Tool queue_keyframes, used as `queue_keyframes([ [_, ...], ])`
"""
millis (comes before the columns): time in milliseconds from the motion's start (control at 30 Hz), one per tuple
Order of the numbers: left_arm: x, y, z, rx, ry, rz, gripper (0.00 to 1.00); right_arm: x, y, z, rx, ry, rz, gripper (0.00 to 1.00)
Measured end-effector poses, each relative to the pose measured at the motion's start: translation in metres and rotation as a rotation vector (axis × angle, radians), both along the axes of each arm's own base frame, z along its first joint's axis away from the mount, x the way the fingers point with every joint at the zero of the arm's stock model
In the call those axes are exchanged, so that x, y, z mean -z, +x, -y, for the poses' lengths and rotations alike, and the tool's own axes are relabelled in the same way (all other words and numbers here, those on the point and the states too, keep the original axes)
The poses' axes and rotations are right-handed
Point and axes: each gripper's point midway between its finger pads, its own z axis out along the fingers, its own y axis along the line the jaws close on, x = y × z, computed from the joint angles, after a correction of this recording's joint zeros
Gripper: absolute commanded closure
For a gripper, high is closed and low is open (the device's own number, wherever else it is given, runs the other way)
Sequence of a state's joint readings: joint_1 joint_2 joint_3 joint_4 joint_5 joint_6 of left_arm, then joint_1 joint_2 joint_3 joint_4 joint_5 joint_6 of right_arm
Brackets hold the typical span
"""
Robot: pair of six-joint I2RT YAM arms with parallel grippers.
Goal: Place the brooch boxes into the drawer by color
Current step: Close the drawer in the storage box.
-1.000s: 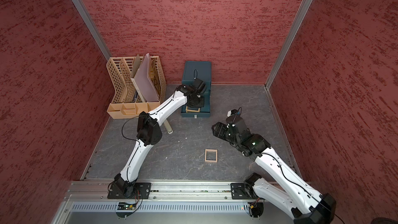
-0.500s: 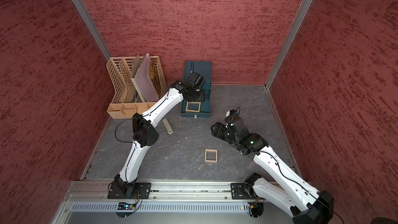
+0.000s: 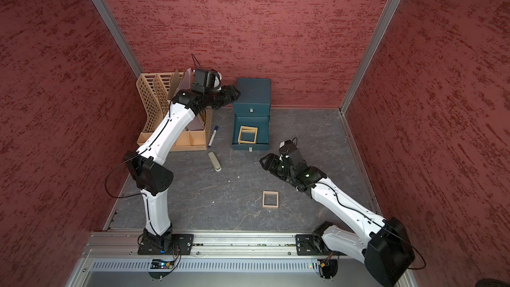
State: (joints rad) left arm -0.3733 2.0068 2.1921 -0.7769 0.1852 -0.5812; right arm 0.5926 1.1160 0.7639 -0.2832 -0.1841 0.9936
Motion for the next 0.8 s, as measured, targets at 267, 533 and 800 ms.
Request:
queue_keyframes([
  [267, 0.03, 0.03, -0.011, 0.014, -0.104, -0.044, 0.25, 0.011, 0.0, -0.002, 0.019, 0.072, -0.021, 0.35],
  [533, 0.066, 0.07, -0.01, 0.041, -0.122, -0.064, 0.3, 0.026, 0.004, -0.009, 0.033, 0.15, -0.074, 0.35],
  [800, 0.096, 0.076, -0.011, 0.044, -0.096, -0.114, 0.3, 0.015, 0.007, -0.01, 0.029, 0.187, -0.052, 0.35],
])
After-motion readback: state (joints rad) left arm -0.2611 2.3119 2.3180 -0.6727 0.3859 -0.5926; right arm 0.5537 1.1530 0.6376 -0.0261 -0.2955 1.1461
